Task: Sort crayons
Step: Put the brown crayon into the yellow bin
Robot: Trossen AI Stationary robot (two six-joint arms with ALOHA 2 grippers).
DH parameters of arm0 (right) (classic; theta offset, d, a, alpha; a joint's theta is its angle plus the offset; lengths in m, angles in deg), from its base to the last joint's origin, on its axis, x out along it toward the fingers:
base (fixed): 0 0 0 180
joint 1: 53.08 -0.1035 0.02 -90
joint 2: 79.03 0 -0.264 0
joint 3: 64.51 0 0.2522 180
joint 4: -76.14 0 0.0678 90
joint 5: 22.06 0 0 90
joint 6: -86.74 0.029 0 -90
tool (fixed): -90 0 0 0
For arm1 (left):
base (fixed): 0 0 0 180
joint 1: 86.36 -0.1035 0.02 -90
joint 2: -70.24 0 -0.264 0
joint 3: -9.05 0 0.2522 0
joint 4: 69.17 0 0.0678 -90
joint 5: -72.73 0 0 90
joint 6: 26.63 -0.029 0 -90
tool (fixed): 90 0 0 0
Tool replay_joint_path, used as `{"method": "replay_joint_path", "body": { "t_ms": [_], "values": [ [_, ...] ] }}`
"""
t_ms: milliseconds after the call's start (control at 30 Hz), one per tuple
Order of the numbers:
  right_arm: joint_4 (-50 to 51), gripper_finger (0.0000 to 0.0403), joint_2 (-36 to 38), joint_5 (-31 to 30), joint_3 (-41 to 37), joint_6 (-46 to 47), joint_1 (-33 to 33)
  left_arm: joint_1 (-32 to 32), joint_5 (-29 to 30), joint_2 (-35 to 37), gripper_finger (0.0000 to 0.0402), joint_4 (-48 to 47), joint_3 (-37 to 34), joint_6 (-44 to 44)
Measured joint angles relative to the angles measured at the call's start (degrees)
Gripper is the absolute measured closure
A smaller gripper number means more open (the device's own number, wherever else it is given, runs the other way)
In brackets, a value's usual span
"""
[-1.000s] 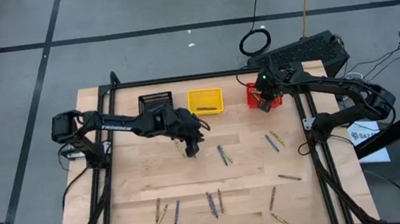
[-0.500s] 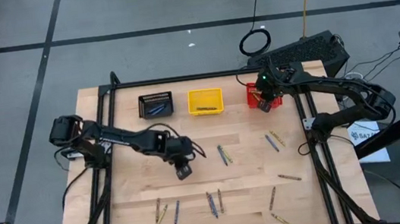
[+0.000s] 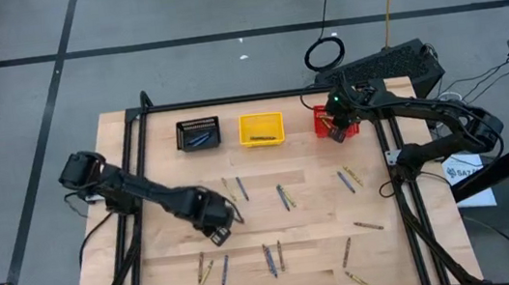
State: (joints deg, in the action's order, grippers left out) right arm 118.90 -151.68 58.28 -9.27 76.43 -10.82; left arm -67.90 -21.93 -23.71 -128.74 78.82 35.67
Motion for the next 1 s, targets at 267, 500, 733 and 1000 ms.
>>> {"method": "replay_joint_path", "body": {
  "t_ms": [267, 500, 733, 1000],
  "values": [
    [0.0, 0.0318, 1.0, -5.4, 0.0, 0.0, 0.0, 10.6, 0.0, 0.0, 0.0315, 0.3, 0.0, 20.5],
    [-0.5, 0.0318, 4.8, -5.3, 0.0, 0.1, 0.0, 17.4, 0.2, 0.0, 0.0315, 0.3, 0.0, 34.1],
    [-1.4, 0.0318, 9.3, -5.2, 0.0, 1.3, 0.0, 20.6, 0.5, 0.0, 0.0315, 1.1, 0.0, 40.8],
    [-1.8, 0.0318, 10.9, -5.1, 0.0, 2.2, 0.0, 21.4, 3.5, -1.3, 0.0315, 6.3, 0.0, 40.9]
  ]
}}
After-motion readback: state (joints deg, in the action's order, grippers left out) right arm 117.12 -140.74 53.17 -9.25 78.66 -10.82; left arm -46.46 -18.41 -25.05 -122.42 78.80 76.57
